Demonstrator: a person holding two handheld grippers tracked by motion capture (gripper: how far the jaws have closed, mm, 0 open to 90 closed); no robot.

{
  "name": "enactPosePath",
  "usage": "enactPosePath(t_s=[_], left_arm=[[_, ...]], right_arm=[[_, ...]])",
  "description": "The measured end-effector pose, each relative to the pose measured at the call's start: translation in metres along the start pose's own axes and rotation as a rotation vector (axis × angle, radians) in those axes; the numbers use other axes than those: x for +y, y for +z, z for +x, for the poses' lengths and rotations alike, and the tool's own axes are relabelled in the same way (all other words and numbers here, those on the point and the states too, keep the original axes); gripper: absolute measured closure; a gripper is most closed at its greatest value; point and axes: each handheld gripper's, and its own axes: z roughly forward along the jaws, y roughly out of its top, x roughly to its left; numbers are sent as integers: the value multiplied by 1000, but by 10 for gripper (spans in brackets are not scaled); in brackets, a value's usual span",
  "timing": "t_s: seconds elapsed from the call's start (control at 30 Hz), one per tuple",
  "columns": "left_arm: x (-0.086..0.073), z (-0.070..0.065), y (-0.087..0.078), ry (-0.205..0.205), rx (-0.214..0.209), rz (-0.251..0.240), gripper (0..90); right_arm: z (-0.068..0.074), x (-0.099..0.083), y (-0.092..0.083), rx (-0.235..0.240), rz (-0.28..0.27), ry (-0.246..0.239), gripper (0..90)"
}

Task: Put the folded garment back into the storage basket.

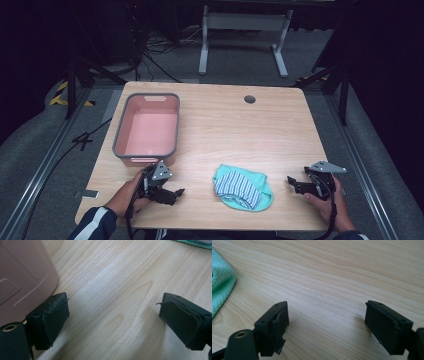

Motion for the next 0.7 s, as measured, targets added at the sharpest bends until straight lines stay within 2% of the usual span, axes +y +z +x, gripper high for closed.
enactPosePath(t_s=[0.33,0.4,0.53,0.63,0.7], left_arm=[[0,-1,1,-14,-1,-1,83],[1,1,1,-9,-13,1,81],[1,0,1,-9,3,5,69],[1,1,1,-2,-3,4,69],[1,1,2,6,-10,3,67]], right_arm=[[2,0,-1,-14,0,10,208],[2,-1,-1,-13,0,12,208],[2,-1,-1,-14,0,13,207],[1,-1,-2,-8,3,5,208],[2,0,-4,-21,20,-6,230]])
